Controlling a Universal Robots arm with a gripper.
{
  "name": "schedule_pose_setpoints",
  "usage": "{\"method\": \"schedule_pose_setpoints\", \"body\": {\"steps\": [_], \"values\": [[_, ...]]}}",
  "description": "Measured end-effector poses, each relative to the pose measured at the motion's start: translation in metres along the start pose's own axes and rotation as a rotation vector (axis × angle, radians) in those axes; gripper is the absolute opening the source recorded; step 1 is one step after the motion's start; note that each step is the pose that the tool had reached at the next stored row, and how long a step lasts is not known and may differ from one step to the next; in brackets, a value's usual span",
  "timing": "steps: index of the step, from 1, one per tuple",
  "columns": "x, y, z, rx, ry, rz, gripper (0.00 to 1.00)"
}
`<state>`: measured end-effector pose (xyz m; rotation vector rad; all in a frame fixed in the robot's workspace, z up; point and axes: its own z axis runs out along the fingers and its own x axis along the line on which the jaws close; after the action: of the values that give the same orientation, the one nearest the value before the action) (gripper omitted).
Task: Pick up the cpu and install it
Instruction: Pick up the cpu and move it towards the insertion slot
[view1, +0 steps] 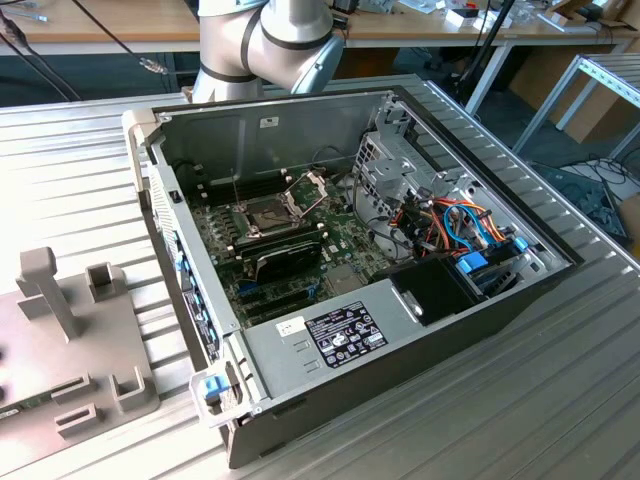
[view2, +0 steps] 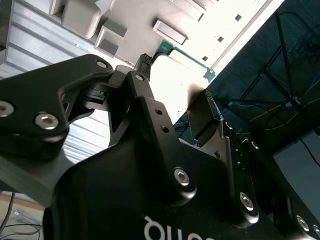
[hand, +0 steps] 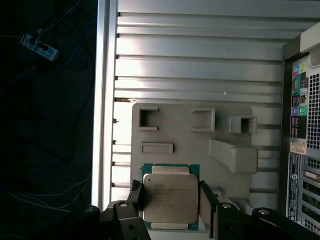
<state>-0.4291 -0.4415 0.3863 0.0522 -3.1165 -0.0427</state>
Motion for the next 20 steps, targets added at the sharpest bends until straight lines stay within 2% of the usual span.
{"method": "schedule_pose_setpoints", "body": {"steps": [3, 10, 14, 16, 20], "values": [[-0.0055, -0.0002, -0.0001, 0.0, -0.0001, 0.0, 0.55], [-0.0277, -0.0009, -0.0006, -0.0001, -0.0002, 0.0, 0.55], [-0.0498, -0.0017, -0.0012, 0.0, 0.0, 0.0, 0.55], [-0.0551, -0.0018, -0.0013, 0.0, -0.0001, 0.0, 0.55], [-0.0706, -0.0023, -0.0017, 0.0, 0.0, 0.0, 0.55]]}}
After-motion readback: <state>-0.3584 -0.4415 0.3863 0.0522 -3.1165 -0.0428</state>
